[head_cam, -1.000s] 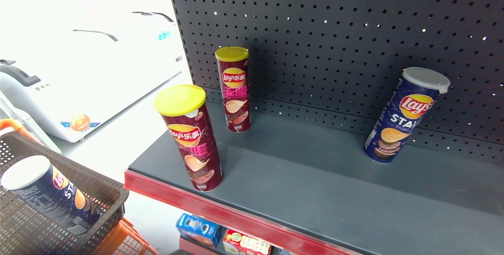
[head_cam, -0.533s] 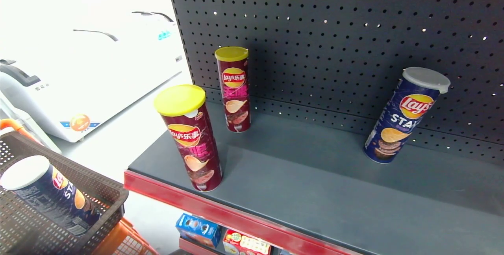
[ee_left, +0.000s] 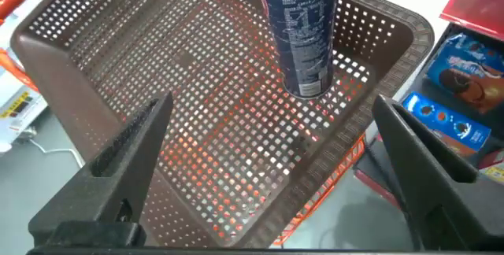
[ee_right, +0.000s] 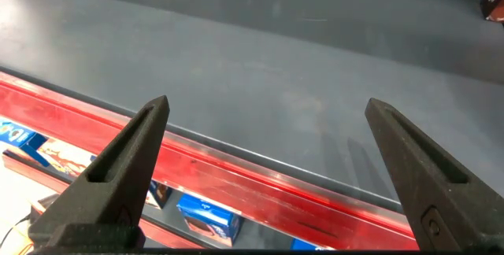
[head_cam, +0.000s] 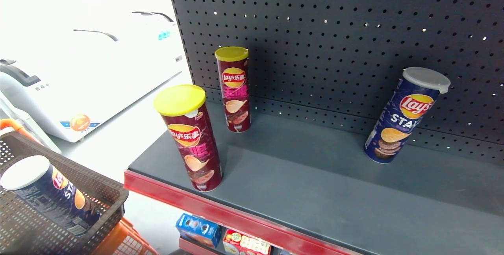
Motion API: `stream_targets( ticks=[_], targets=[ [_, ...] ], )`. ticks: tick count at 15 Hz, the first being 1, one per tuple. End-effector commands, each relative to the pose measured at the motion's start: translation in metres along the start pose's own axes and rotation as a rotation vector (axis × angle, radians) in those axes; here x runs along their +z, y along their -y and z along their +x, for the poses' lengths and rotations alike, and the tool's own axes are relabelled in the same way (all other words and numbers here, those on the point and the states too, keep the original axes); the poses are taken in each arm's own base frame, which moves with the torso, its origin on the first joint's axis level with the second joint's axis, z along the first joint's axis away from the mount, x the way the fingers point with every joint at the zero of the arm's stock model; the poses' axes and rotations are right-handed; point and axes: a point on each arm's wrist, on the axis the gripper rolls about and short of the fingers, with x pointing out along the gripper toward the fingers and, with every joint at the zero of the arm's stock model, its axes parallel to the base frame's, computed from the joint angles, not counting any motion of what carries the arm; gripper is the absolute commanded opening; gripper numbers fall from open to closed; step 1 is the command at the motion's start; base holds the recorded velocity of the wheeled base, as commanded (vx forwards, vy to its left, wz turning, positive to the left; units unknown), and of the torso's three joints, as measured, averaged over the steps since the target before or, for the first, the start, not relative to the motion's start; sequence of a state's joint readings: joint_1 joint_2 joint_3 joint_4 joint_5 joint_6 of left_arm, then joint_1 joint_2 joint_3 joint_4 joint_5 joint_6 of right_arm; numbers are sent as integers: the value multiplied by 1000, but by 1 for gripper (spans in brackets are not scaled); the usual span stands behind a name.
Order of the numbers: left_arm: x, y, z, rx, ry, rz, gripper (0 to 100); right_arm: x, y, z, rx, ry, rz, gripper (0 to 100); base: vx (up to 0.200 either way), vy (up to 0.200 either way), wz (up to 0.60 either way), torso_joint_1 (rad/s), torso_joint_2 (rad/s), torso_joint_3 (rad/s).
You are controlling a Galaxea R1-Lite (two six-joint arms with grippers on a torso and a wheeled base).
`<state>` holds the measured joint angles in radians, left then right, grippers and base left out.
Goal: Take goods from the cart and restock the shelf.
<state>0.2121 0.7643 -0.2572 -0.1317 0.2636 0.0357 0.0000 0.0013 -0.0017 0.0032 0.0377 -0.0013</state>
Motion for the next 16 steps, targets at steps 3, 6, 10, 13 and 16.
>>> stream_targets(
  ticks=[3,6,10,13,16],
  targets=[
    [-4,10,33,-62,-53,-13,100,0,0,0,1,0,0,100,0,0,0,0,0,0],
    [-5,15,52,-61,-3,-26,100,0,0,0,1,0,0,100,0,0,0,0,0,0],
    [-10,17,76,-27,16,-42,100,0,0,0,1,0,0,100,0,0,0,0,0,0],
    [-9,16,89,-6,12,-51,100,0,0,0,1,0,0,100,0,0,0,0,0,0],
    [-12,19,104,-3,-7,-57,100,0,0,0,1,0,0,100,0,0,0,0,0,0]
  ],
)
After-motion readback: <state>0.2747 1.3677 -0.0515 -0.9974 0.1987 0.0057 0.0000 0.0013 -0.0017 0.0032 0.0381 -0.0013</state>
